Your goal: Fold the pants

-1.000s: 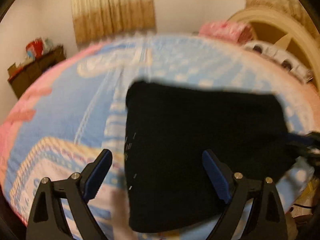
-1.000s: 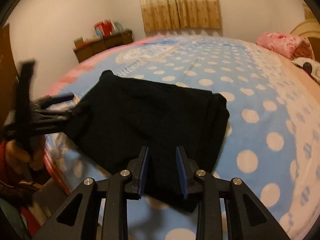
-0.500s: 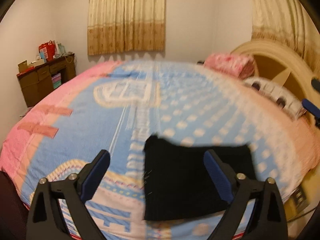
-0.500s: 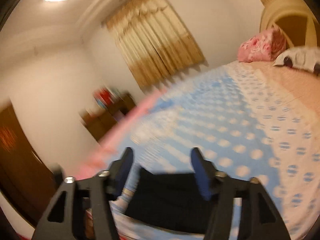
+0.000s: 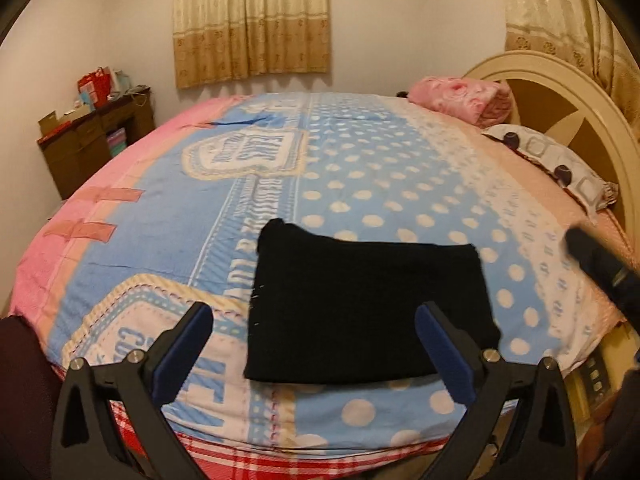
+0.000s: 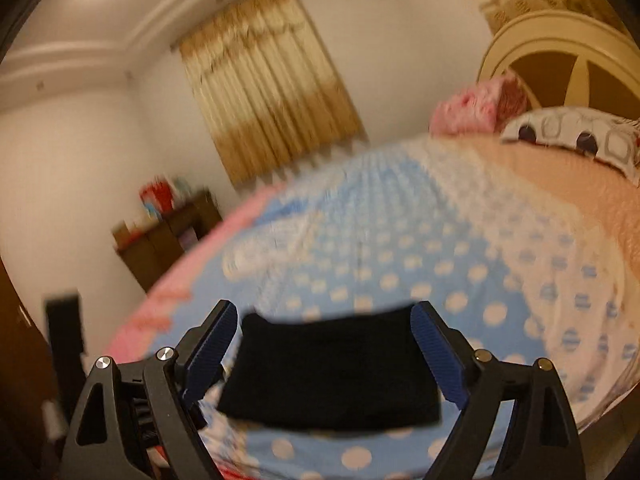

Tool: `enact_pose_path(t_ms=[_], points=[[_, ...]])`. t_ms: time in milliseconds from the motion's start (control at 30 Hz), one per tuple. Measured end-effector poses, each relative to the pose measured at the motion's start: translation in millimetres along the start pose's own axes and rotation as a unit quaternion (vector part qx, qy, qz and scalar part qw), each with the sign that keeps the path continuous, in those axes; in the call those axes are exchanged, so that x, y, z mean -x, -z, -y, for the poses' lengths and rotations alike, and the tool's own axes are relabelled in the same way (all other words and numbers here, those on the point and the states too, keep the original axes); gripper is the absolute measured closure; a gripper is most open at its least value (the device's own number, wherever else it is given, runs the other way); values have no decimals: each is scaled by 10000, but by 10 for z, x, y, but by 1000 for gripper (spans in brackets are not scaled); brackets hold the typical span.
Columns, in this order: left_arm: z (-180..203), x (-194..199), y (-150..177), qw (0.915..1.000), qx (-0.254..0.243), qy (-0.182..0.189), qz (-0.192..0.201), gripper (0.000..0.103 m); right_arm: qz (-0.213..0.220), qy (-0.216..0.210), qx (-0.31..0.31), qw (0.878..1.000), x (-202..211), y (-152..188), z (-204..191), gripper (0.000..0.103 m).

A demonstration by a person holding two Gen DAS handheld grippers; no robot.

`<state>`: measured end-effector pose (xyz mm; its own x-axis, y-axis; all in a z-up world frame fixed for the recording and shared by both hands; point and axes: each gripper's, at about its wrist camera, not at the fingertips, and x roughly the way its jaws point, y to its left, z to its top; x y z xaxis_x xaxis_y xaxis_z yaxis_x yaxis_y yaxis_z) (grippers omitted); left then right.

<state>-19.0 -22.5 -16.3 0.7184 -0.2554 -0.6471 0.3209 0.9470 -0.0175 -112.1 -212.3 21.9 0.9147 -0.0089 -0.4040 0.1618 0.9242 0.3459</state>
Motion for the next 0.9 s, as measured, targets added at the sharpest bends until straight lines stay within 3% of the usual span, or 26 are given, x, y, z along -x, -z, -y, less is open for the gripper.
enact_pose_path(t_ms=[233,600,900], points=[[-55,-29,37,9993,41,-355,48,0,-455,316,185,9983,-262,380,7,13],[13,-74,104,9976,-245,-633,103,0,-173,690,646,9954,-206,433,-37,13],[16,-166,133,9971,-239,-716,-25,0,-330,754,512,9953,-264,466,58,13]])
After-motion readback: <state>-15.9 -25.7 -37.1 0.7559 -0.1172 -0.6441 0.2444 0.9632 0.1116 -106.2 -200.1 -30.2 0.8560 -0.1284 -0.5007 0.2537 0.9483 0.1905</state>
